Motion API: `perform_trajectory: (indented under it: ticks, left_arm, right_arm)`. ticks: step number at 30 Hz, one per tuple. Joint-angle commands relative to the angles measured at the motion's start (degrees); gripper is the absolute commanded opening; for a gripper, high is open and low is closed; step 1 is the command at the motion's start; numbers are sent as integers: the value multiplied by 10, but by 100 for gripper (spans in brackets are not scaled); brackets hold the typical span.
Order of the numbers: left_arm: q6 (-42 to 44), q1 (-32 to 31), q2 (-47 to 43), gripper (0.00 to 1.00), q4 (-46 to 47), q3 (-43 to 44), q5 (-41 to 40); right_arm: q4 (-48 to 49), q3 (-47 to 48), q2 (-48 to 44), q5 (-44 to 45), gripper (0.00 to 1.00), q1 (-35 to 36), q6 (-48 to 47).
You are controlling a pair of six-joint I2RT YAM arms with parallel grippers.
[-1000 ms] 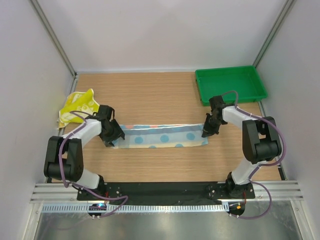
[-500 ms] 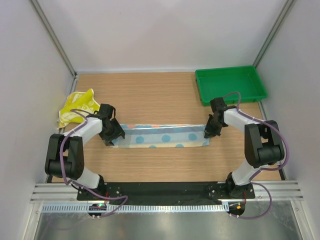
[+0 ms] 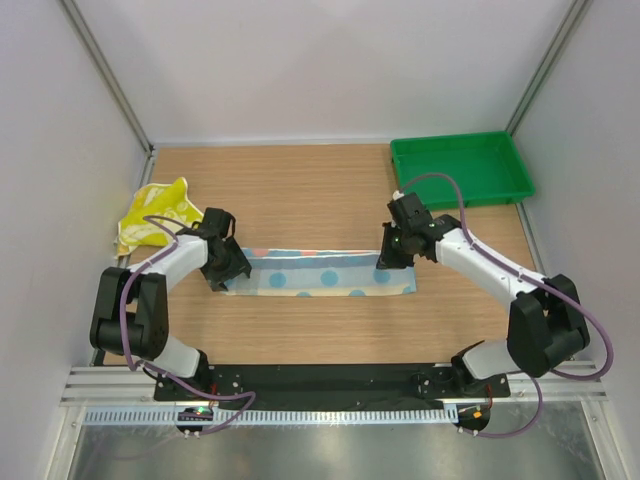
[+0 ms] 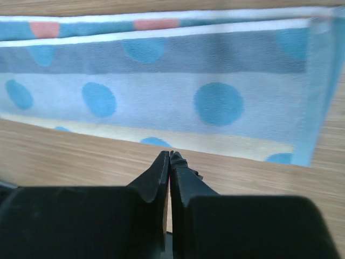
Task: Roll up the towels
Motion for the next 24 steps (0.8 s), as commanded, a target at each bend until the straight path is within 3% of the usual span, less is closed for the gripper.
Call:
perform_trajectory:
  ticks: [1,3,11,24]
  left_arm:
    - [5,-1,4,65,17,2,-17]
    - [5,0,3,65,17,2,-17]
    - [8,-1,-4,65,15,0,-20]
    - [9,-1,7,64,12,5,-32]
  right_arm:
    - [86,-38,3,-132,7,5,40]
    - [112,-37,25,-156,1,24,42]
    - [132,-60,119,-159,1,20,40]
    - [112,-152,81,-167,1,-111,10]
